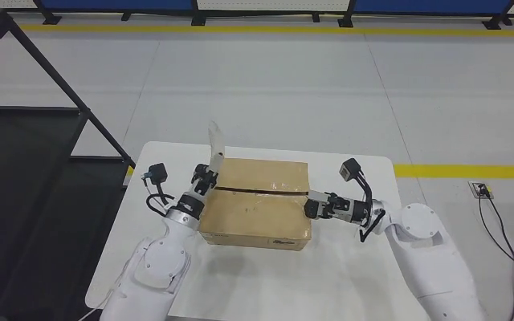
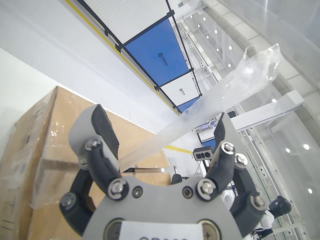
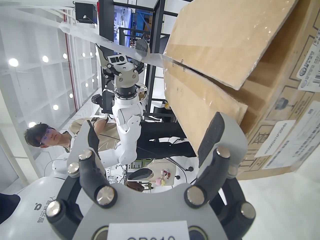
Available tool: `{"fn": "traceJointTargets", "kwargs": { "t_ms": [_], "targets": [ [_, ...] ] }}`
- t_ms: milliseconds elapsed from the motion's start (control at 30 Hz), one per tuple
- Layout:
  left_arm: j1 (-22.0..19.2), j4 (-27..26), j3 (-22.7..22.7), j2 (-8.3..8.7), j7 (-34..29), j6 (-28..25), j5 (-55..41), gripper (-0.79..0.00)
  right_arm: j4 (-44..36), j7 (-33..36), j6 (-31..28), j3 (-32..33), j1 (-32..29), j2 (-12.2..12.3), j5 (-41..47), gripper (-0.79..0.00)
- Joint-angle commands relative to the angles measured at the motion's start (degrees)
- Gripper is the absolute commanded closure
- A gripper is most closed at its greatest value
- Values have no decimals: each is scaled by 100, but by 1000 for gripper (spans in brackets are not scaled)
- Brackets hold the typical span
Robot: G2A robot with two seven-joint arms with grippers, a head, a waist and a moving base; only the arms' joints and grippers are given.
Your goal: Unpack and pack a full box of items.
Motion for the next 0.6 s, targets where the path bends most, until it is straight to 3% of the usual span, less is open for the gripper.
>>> {"fn": "traceJointTargets", "kwargs": {
  "t_ms": [0,200,567],
  "targets": [
    [-48,-4,43,-29,87,120,-36,-785,8,-6,-7,-12,6,7,10,-785],
    [-85,-53,107,-77,124,131,-10,-785,35,0,-28,-47,22,30,35,-785],
    [148,-124,-63,-44,-421,-357,236,-785,195,-24,28,-214,219,39,69,-785]
  ]
}}
